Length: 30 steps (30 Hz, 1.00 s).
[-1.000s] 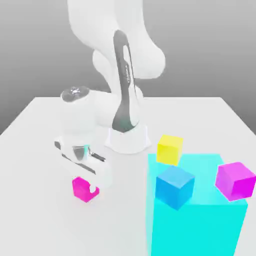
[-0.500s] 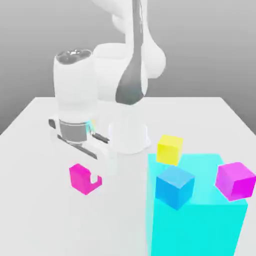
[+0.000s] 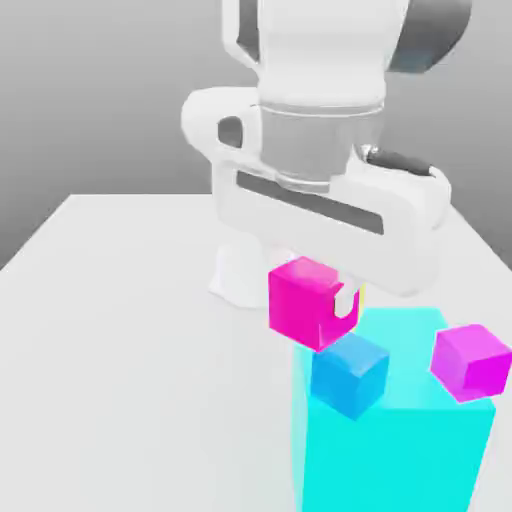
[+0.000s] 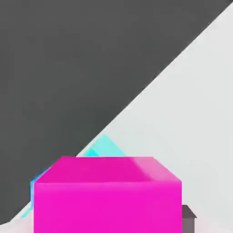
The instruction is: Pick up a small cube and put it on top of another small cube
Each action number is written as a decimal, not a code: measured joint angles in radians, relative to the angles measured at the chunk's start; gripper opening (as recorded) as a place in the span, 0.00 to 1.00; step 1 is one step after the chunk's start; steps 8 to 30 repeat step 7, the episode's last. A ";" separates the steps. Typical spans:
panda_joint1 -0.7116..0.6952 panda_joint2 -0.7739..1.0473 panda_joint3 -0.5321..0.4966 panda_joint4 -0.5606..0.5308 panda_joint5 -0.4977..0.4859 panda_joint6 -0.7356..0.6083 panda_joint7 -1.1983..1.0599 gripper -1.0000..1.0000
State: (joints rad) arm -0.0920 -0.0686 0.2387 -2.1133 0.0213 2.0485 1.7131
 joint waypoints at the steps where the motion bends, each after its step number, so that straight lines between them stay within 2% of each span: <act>1: 0.003 0.011 0.002 -0.002 -0.003 0.012 0.013 0.00; 3: 0.003 0.040 0.004 -0.036 -0.010 0.076 0.027 0.00; 4: 0.004 0.053 0.004 -0.055 -0.013 0.107 0.031 1.00; 30: 0.004 0.053 0.004 -0.055 -0.013 0.107 0.031 1.00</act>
